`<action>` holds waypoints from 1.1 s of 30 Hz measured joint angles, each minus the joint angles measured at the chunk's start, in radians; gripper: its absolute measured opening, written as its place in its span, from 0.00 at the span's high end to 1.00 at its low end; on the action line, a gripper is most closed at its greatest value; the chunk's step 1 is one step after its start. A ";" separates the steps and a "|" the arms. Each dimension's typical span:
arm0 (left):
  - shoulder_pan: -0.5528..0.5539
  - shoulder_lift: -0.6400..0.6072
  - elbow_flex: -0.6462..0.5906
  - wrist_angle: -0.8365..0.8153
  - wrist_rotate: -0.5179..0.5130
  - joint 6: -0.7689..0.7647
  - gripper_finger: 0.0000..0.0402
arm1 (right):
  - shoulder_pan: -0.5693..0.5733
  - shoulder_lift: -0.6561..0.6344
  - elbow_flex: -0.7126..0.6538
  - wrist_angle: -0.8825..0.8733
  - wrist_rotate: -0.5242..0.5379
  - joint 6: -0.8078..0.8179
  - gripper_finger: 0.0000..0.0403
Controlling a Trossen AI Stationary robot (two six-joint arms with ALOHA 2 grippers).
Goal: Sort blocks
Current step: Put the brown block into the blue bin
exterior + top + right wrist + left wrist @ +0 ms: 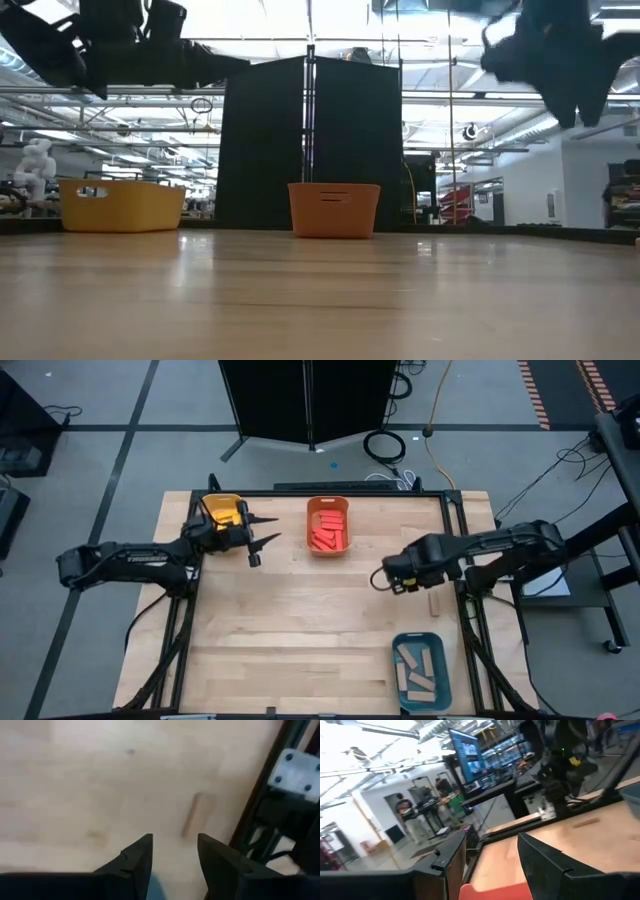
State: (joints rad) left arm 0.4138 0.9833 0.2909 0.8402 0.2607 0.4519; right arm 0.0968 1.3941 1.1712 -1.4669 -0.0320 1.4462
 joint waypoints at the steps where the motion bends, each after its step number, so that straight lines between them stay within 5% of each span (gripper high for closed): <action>1: 0.013 0.001 0.000 0.004 0.000 0.001 0.56 | -0.025 0.000 -0.022 0.003 0.000 -0.020 0.64; 9: 0.081 0.013 0.000 0.001 0.203 -0.053 0.56 | -0.199 -0.002 -0.329 0.113 -0.220 -0.249 0.64; 15: 0.083 0.013 0.000 -0.022 0.217 -0.073 0.56 | -0.288 -0.007 -0.440 0.171 -0.288 -0.319 0.64; 33: 0.083 0.012 0.000 -0.020 0.219 -0.106 0.56 | -0.293 0.000 -0.549 0.397 -0.225 -0.296 0.62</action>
State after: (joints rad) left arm 0.4973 0.9951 0.2909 0.8200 0.4793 0.3462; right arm -0.1958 1.3941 0.6224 -1.0701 -0.2574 1.1502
